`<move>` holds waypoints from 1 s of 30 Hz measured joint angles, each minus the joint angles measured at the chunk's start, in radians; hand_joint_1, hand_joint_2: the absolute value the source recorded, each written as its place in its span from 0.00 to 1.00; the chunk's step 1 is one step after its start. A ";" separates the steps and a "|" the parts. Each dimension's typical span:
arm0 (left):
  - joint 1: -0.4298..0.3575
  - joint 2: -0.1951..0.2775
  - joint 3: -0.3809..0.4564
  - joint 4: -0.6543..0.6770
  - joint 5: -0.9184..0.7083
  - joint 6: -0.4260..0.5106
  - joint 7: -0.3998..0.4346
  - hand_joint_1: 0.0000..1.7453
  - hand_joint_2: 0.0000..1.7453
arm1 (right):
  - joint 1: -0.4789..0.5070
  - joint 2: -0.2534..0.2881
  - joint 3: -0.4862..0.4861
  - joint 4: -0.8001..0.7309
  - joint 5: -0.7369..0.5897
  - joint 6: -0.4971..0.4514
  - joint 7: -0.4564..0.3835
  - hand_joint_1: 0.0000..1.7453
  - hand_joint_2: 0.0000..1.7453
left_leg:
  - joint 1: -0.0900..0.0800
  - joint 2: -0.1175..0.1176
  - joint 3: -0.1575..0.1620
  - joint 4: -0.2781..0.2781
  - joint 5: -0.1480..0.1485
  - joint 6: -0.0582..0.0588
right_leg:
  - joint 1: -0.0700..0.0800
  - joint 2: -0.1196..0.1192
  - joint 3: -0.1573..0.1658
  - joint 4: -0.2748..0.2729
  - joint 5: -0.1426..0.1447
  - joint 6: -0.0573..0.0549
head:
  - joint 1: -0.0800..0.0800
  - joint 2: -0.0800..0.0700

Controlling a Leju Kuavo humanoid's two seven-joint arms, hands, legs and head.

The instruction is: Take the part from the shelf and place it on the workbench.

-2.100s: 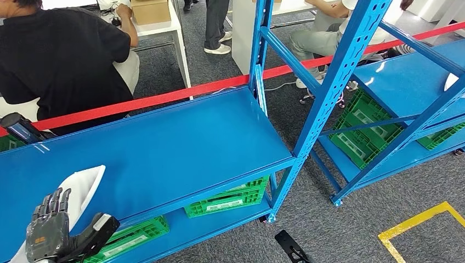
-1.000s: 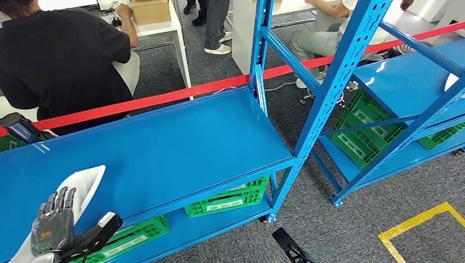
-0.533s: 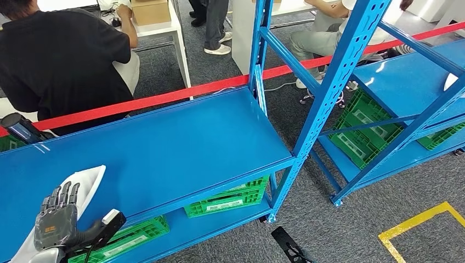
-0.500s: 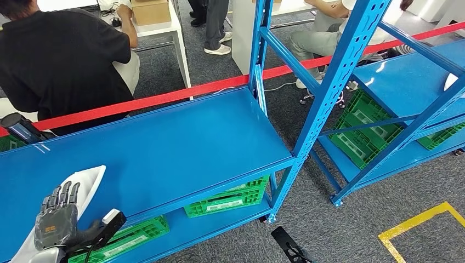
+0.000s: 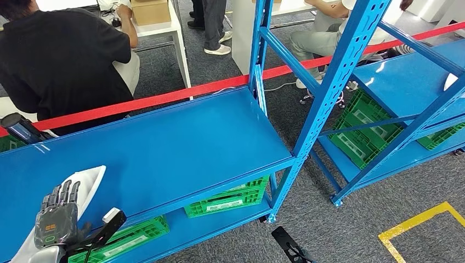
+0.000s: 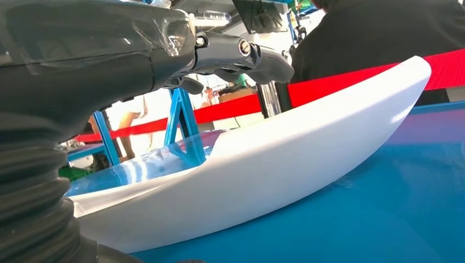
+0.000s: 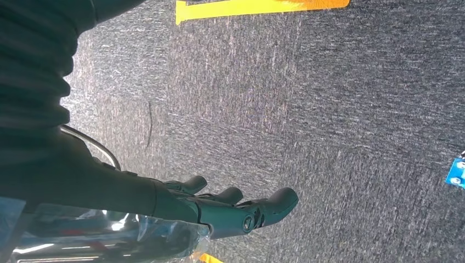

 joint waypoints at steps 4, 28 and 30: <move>-0.003 0.000 0.003 0.014 0.038 -0.006 -0.006 0.21 1.00 | 0.004 0.006 -0.007 0.000 0.009 -0.001 0.005 0.00 1.00 | 0.000 0.000 0.000 0.000 0.000 0.000 | 0.000 0.000 0.000 0.000 0.000 0.000 | 0.000 0.000; -0.005 0.000 0.012 0.035 0.089 -0.008 -0.017 1.00 1.00 | 0.021 0.016 -0.053 0.000 0.067 0.008 0.030 0.00 1.00 | 0.000 0.000 -0.001 0.000 0.000 0.000 | 0.000 0.000 0.000 0.000 0.000 0.000 | 0.000 0.000; -0.007 0.000 0.012 0.034 0.099 -0.005 -0.017 1.00 1.00 | 0.025 0.018 -0.062 0.000 0.074 0.013 0.030 0.00 1.00 | 0.000 0.000 -0.001 0.000 0.000 0.000 | 0.000 0.000 0.000 0.000 0.000 0.000 | 0.000 0.000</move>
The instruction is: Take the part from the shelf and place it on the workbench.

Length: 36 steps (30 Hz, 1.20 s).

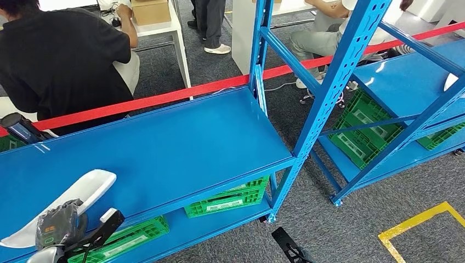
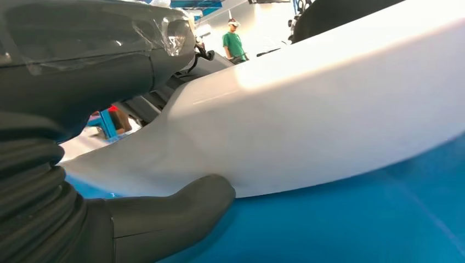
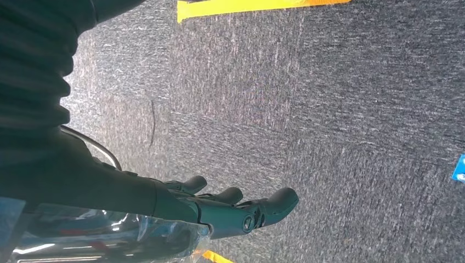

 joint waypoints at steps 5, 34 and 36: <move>0.000 0.000 0.000 -0.005 0.023 0.017 0.000 1.00 1.00 | 0.004 0.004 -0.013 0.000 0.013 0.005 0.002 0.00 1.00 | 0.000 0.000 0.000 0.000 0.000 0.000 | 0.000 0.000 0.000 0.000 0.000 0.000 | 0.000 0.000; 0.033 -0.028 0.061 -0.188 0.592 0.136 -0.237 1.00 1.00 | 0.024 0.012 -0.070 0.000 0.033 0.023 -0.009 0.00 1.00 | 0.000 0.000 -0.002 0.000 0.000 0.000 | 0.000 0.000 -0.002 0.000 0.000 0.000 | 0.000 0.000; 0.035 -0.031 0.065 -0.191 0.618 0.136 -0.246 1.00 1.00 | 0.024 0.012 -0.070 0.000 0.032 0.024 -0.010 0.00 1.00 | 0.000 0.000 -0.002 0.000 0.000 0.000 | 0.000 0.000 -0.002 0.000 0.000 0.000 | 0.000 0.000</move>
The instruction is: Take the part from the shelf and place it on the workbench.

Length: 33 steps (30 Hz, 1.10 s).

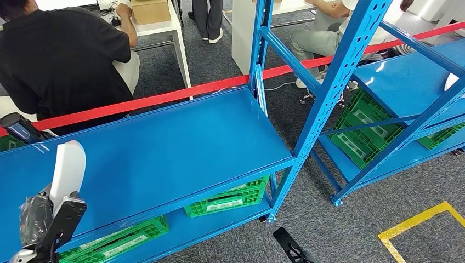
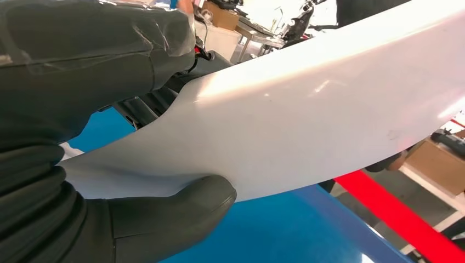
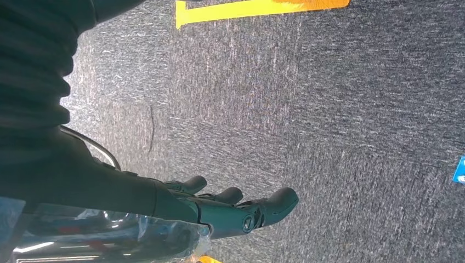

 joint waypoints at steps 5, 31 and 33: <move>0.004 -0.010 0.011 -0.024 0.156 0.003 -0.048 1.00 1.00 | -0.004 -0.002 0.001 0.004 -0.016 0.028 -0.021 0.00 1.00 | 0.000 0.000 0.000 0.000 0.000 0.000 | 0.000 0.000 0.000 0.000 0.000 0.000 | 0.000 0.000; 0.133 0.026 0.052 -0.203 0.235 0.170 -0.142 1.00 1.00 | -0.097 0.010 0.063 0.139 -0.007 0.108 -0.095 0.00 1.00 | 0.000 0.000 -0.001 0.000 0.000 0.000 | 0.000 0.000 0.000 0.000 0.000 0.000 | 0.000 0.000; 0.134 0.026 0.052 -0.206 0.237 0.171 -0.142 1.00 1.00 | -0.099 0.011 0.063 0.144 -0.007 0.108 -0.096 0.00 1.00 | 0.000 0.000 -0.001 0.000 0.000 0.000 | 0.000 0.000 0.000 0.000 0.000 0.000 | 0.000 0.000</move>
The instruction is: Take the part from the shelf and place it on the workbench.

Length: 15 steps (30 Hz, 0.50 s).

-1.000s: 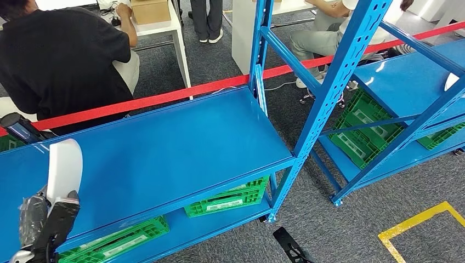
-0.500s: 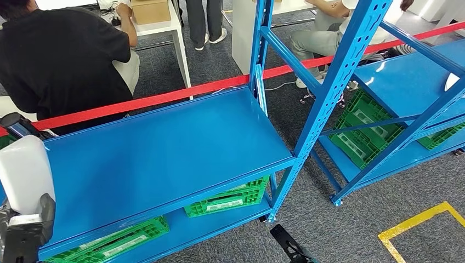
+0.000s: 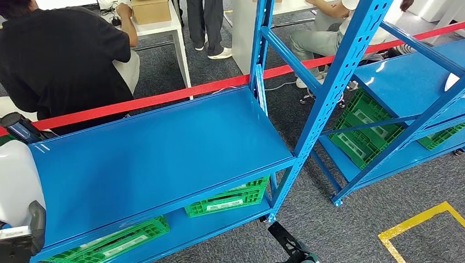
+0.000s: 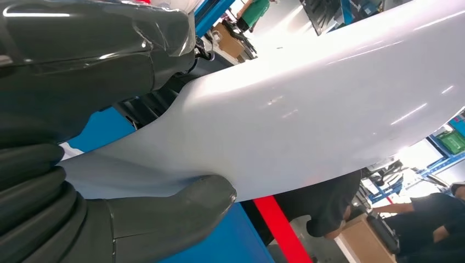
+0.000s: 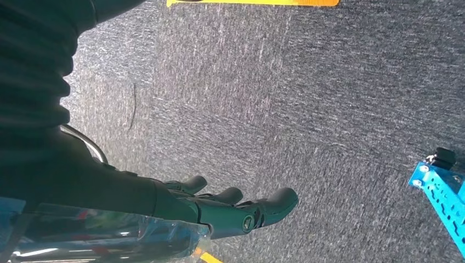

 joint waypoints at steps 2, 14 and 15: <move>0.001 0.000 0.000 -0.002 0.000 0.000 -0.001 1.00 1.00 | -0.001 0.001 0.001 0.004 0.000 0.000 0.000 0.00 1.00 | 0.000 0.000 0.000 0.000 0.000 0.000 | 0.000 0.000 0.000 0.000 0.000 0.000 | 0.000 0.000; 0.030 -0.015 0.004 -0.088 0.260 0.069 -0.093 1.00 1.00 | -0.005 0.002 0.002 0.030 -0.048 0.012 -0.069 0.00 1.00 | 0.000 0.000 0.000 0.000 0.000 0.000 | 0.000 0.000 0.000 0.000 0.000 0.000 | 0.000 0.000; 0.030 -0.017 0.004 -0.107 0.311 0.061 -0.120 1.00 1.00 | -0.007 0.002 -0.001 0.033 -0.061 0.012 -0.081 0.00 1.00 | 0.000 0.000 0.000 0.000 0.000 0.000 | 0.000 0.000 0.000 0.000 0.000 0.000 | 0.000 0.000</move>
